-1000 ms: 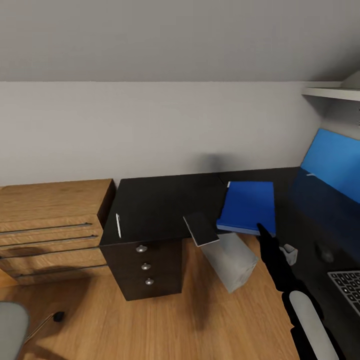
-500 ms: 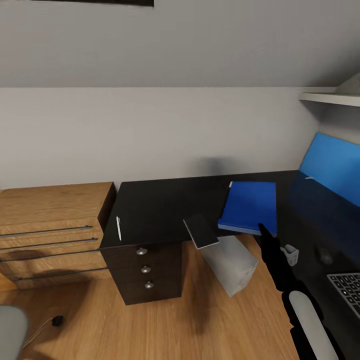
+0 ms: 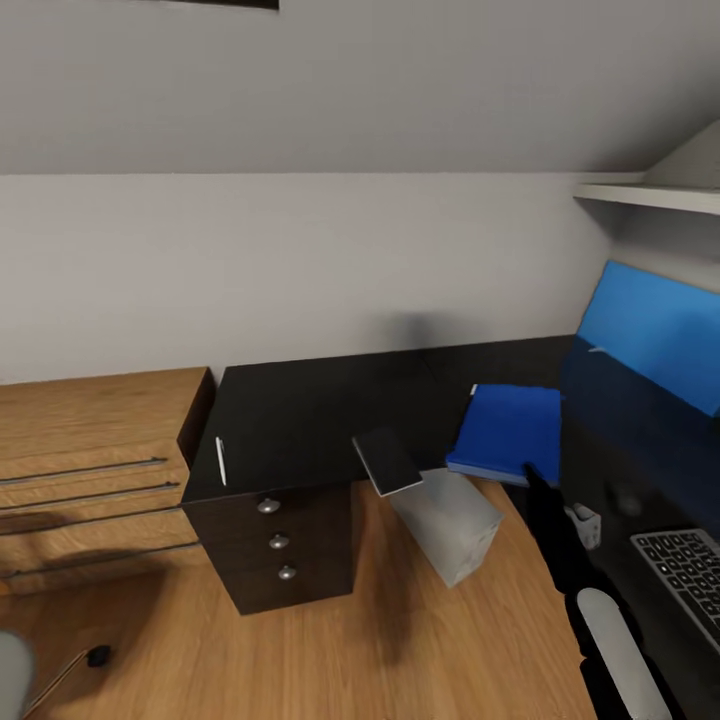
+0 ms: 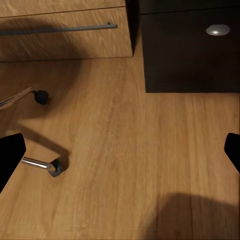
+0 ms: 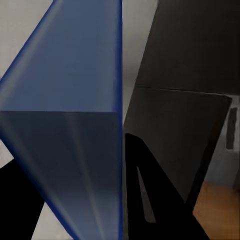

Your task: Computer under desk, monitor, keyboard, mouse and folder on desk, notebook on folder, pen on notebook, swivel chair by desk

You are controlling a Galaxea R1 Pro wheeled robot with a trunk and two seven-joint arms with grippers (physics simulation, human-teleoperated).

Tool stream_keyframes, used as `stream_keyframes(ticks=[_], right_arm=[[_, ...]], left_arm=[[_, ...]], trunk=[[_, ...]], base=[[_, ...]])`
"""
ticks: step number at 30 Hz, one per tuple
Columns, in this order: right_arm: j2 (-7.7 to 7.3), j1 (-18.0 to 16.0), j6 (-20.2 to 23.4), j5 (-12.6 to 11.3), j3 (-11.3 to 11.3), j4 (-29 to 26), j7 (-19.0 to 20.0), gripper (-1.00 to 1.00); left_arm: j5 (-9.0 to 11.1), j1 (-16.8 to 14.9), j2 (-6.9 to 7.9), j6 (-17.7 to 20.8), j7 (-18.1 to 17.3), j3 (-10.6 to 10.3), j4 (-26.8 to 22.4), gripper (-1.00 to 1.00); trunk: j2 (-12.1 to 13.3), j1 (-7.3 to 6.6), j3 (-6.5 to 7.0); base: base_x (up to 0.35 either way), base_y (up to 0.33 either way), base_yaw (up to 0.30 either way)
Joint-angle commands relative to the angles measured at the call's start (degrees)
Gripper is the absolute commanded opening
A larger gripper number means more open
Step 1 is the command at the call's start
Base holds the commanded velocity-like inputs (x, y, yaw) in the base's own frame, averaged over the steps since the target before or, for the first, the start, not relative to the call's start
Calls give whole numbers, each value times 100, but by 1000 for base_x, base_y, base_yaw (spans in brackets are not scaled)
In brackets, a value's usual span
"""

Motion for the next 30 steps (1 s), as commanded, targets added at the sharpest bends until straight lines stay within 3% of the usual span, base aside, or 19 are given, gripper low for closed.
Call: stream_keyframes(ticks=[1,4,5,6,9,12,17,24,30], right_arm=[[-2,-62,-115,-60,-16,230,24,-100],[-7,-433,-413,-60,-30,775,22,-100],[-8,-723,-536,-60,-34,1067,21,-100],[-4,-1330,-713,-56,-38,1747,20,-100],[-2,-1913,-936,-54,-39,2486,20,-100],[0,-2597,-1432,-50,-29,3174,19,-100],[23,-2860,-1785,-70,-20,3389,45,-100],[351,-2902,-1856,-73,-56,3449,70,-100],[438,-2890,-1822,-77,-50,3466,50,-100]], left_arm=[[26,-2,-1,-12,32,-52,0,100],[26,-2,-5,-12,31,-54,0,100],[26,-2,-7,-12,31,-54,0,100],[26,-2,-8,-12,29,-55,0,100],[26,-2,-6,-12,26,-55,0,100],[26,-2,-9,-12,26,-55,0,100],[26,-2,-9,-12,23,-55,0,100],[26,-2,-10,-12,17,-56,0,100],[26,-2,-8,-12,14,-55,0,100]], trunk=[[-3,0,-9],[-3,0,-20],[-3,0,-23],[-3,0,-27],[-3,0,-37],[-3,0,-47],[-3,0,-58],[-3,0,-60],[-3,0,-60]], base=[[0,0,-228],[0,0,-230],[0,0,-231],[0,0,-234],[0,0,-238],[0,0,-242],[0,0,-211],[4,0,-41],[209,0,-4]])
